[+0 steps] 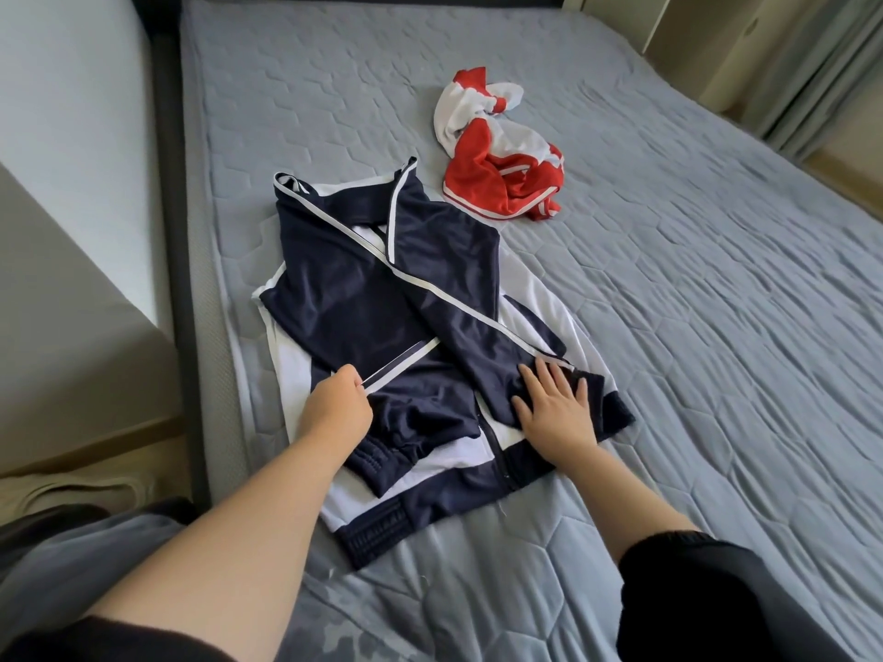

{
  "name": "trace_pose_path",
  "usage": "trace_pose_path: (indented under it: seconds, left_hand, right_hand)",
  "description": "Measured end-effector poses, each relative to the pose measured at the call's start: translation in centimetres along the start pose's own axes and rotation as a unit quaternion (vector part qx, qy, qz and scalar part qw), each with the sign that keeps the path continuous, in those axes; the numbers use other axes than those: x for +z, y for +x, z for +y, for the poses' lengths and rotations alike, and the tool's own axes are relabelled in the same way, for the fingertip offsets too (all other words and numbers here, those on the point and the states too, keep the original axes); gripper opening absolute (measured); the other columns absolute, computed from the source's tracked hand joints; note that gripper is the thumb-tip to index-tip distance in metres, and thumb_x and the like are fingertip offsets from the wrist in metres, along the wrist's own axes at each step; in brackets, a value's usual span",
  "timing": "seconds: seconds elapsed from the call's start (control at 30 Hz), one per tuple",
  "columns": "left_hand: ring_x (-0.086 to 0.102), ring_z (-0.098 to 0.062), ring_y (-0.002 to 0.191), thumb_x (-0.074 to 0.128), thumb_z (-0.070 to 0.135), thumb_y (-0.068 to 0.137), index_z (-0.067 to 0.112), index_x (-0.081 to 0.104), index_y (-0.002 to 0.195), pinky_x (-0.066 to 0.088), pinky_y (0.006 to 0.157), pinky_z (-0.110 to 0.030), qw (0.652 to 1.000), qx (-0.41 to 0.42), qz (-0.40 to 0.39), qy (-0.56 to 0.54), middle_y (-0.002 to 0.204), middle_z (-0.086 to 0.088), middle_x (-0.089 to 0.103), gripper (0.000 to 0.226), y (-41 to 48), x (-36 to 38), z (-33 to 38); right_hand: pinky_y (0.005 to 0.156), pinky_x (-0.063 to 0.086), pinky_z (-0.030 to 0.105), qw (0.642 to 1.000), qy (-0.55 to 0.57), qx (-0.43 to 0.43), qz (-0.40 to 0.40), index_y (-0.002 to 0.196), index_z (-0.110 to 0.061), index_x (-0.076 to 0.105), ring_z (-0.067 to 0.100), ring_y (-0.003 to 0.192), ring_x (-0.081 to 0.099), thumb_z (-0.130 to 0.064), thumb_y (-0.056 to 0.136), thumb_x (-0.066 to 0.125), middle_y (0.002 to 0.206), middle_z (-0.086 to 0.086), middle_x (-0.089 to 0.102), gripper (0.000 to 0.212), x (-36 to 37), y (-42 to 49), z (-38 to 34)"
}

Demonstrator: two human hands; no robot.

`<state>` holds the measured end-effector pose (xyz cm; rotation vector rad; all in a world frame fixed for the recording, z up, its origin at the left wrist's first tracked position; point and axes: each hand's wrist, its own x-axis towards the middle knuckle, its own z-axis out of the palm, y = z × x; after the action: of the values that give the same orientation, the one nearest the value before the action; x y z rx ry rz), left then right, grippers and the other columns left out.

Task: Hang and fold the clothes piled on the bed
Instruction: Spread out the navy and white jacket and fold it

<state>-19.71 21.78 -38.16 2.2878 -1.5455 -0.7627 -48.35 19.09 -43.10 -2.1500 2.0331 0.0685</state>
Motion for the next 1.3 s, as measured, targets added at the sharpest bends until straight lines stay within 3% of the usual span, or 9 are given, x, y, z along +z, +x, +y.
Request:
trace_pose_path:
  seconds: [0.13,0.23,0.37,0.47,0.63,0.8,0.97,1.17,1.3]
  left_hand:
    - [0.048,-0.027,0.08,0.041,0.012,0.093,0.014,0.045,0.089,0.038,0.064,-0.035,0.994,0.058,0.021,0.089,0.096,-0.008,0.056,0.006,-0.1,-0.3,0.3]
    - [0.047,-0.029,0.109,0.05,0.02,0.091,0.012,0.053,0.115,0.043,0.083,-0.038,0.959,0.215,0.077,0.17,0.125,-0.009,0.05,0.025,-0.3,0.1,0.8]
    - [-0.002,-0.024,0.147,0.03,0.047,0.099,0.021,0.011,0.153,0.008,0.117,-0.045,0.904,0.324,-0.008,0.278,0.161,-0.006,0.001,0.063,-1.1,2.3,1.3]
    - [-0.019,-0.023,0.145,0.018,0.055,0.098,0.024,-0.009,0.152,-0.004,0.117,-0.046,0.878,0.316,-0.083,0.35,0.16,-0.003,-0.015,0.068,-1.8,4.3,0.7]
    - [-0.017,-0.018,0.146,0.018,0.055,0.099,0.027,-0.003,0.153,-0.004,0.117,-0.045,0.898,0.3,-0.102,0.306,0.16,0.001,-0.012,0.064,-1.7,4.3,0.5]
    - [0.027,-0.023,0.137,0.036,0.041,0.1,0.019,0.025,0.149,0.028,0.109,-0.035,0.961,0.223,-0.001,0.163,0.152,-0.005,0.029,0.054,-0.3,2.8,0.4]
    - [0.051,-0.024,0.108,0.048,0.031,0.097,0.017,0.045,0.133,0.045,0.084,-0.036,0.985,0.143,-0.017,0.09,0.12,-0.003,0.053,0.039,0.2,1.8,-0.3]
    - [0.027,-0.023,0.135,0.037,0.041,0.098,0.022,0.024,0.149,0.028,0.108,-0.037,0.944,0.24,0.062,0.216,0.15,-0.005,0.028,0.056,-0.1,2.4,0.0]
    - [-0.01,-0.021,0.147,0.021,0.053,0.097,0.028,0.002,0.153,0.002,0.117,-0.046,0.902,0.324,-0.012,0.283,0.161,-0.003,-0.006,0.064,-0.3,3.5,0.2]
  right_hand:
    - [0.116,-0.004,0.051,0.999,0.001,0.038,0.012,0.152,-0.031,0.015,0.014,0.147,0.003,-0.053,0.096,0.025,0.161,-0.004,0.009,0.061,0.3,-0.2,0.3]
    - [0.116,-0.007,0.05,0.999,0.016,0.028,-0.002,0.152,-0.03,0.014,0.014,0.148,0.0,-0.053,0.096,0.028,0.161,-0.004,0.007,0.061,0.0,-0.7,0.5]
    - [0.115,-0.007,0.05,0.997,0.023,0.005,0.069,0.151,-0.026,0.022,0.016,0.148,0.0,-0.049,0.095,0.036,0.161,-0.001,0.009,0.062,-0.5,-0.9,0.3]
    - [0.115,-0.007,0.051,0.999,0.026,0.007,0.045,0.152,-0.028,0.018,0.017,0.148,0.001,-0.048,0.095,0.035,0.161,-0.002,0.008,0.062,-0.1,-1.3,-0.4]
    - [0.115,-0.005,0.054,0.998,0.032,0.043,-0.021,0.151,-0.023,0.021,0.018,0.147,0.006,-0.039,0.093,0.036,0.16,0.001,0.012,0.062,-0.8,-0.7,-1.4]
    - [0.117,0.0,0.049,0.992,0.103,-0.024,0.065,0.149,-0.02,0.027,0.018,0.147,0.006,-0.035,0.096,0.042,0.16,0.002,0.014,0.057,-2.0,-0.9,-4.1]
    - [0.115,0.005,0.058,0.996,0.03,-0.066,-0.046,0.153,-0.03,0.006,0.017,0.148,-0.004,-0.054,0.098,0.028,0.161,-0.004,-0.001,0.064,-0.6,-1.6,-4.8]
    - [0.115,0.006,0.054,0.99,0.128,-0.066,-0.007,0.151,-0.026,0.022,0.012,0.147,0.004,-0.045,0.099,0.035,0.16,-0.003,0.012,0.056,-0.9,-1.7,-3.3]
    - [0.115,0.001,0.053,0.992,0.087,0.013,0.086,0.15,-0.022,0.027,0.016,0.148,0.005,-0.041,0.1,0.034,0.16,0.0,0.014,0.054,-1.5,-0.8,-2.1]
